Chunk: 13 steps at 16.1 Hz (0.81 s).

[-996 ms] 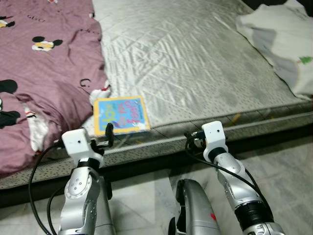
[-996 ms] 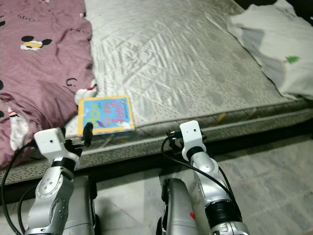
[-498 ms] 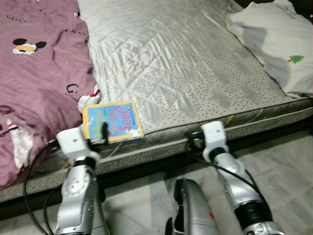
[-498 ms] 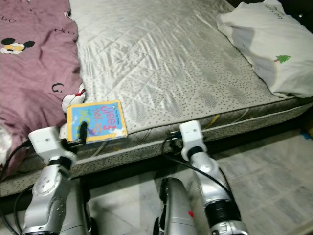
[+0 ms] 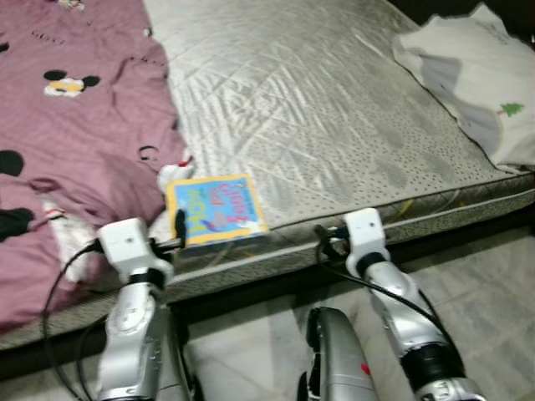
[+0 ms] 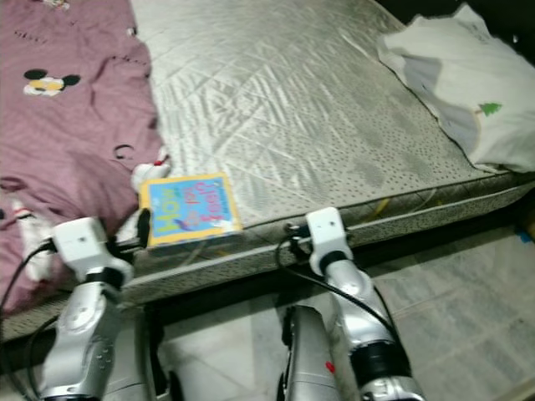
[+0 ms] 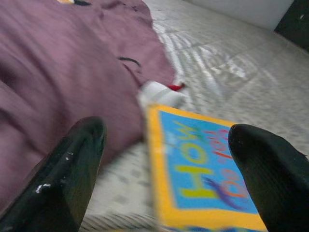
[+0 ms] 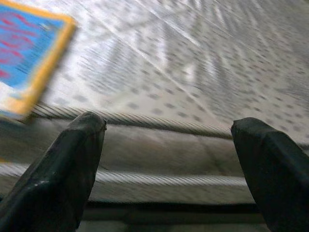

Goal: Clean up the room

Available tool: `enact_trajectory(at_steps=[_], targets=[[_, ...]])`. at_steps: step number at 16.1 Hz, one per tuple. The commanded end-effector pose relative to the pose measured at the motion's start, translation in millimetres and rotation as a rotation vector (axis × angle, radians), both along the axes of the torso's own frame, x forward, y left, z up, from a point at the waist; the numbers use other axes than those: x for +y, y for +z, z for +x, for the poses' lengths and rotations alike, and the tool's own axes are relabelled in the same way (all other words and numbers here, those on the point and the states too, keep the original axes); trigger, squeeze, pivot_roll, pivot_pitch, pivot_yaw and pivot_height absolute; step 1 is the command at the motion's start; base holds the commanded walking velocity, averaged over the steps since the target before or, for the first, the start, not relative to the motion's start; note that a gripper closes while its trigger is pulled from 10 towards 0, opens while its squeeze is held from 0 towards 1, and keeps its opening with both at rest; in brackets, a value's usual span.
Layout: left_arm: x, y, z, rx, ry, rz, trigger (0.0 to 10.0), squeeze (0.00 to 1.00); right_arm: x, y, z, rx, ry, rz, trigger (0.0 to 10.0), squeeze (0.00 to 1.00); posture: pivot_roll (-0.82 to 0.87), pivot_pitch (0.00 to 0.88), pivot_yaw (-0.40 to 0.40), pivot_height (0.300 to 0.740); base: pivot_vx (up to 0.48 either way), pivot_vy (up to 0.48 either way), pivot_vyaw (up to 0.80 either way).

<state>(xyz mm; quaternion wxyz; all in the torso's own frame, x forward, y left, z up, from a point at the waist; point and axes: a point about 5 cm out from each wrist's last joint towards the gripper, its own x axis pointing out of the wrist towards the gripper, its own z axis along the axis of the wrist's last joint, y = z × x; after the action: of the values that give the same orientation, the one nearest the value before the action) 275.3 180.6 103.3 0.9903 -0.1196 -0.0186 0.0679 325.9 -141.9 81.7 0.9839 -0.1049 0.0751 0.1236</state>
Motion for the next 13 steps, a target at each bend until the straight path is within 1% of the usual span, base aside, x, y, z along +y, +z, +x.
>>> enact_trajectory(at_steps=[1, 6, 8, 10, 11, 13], targets=[[-5.1, -2, 1.9, 0.010, -0.012, -0.018, 10.0, 0.00, -10.5, -6, -3.1, 0.022, -0.020, -0.018, 10.0, 0.00, -0.04, 0.180, -0.078, 0.520, 0.000, 0.000, 0.00], [-3.8, -3, 9.9, 0.013, -0.049, -0.048, 10.0, 0.00, -11.6, -6, -3.2, 0.025, -0.024, -0.021, 10.0, 0.00, -0.05, 0.188, -0.083, 0.520, 0.000, 0.000, 0.00], [-4.5, -5, 15.4, 0.012, -0.066, -0.082, 10.0, 0.00, -15.5, -7, -4.9, 0.025, -0.032, -0.026, 10.0, 0.00, -0.06, 0.193, -0.080, 0.520, 0.000, 0.000, 0.00], [-5.9, -6, 18.7, 0.021, -0.061, -0.096, 10.0, 0.00, -17.8, -6, -6.1, 0.022, -0.036, -0.030, 10.0, 0.00, -0.08, 0.195, -0.082, 0.520, 0.000, 0.000, 0.00], [-9.0, -8, 25.9, 0.030, -0.070, -0.131, 10.0, 0.00, -22.6, -3, -8.5, 0.015, -0.043, -0.042, 10.0, 0.00, -0.11, 0.205, -0.089, 0.520, 0.000, 0.000, 0.00], [-12.7, -9, 33.3, 0.038, -0.088, -0.144, 10.0, 0.00, -29.6, -1, -12.0, 0.010, -0.048, -0.060, 10.0, 0.00, -0.14, 0.218, -0.097, 0.520, 0.000, 0.000, 0.00]])
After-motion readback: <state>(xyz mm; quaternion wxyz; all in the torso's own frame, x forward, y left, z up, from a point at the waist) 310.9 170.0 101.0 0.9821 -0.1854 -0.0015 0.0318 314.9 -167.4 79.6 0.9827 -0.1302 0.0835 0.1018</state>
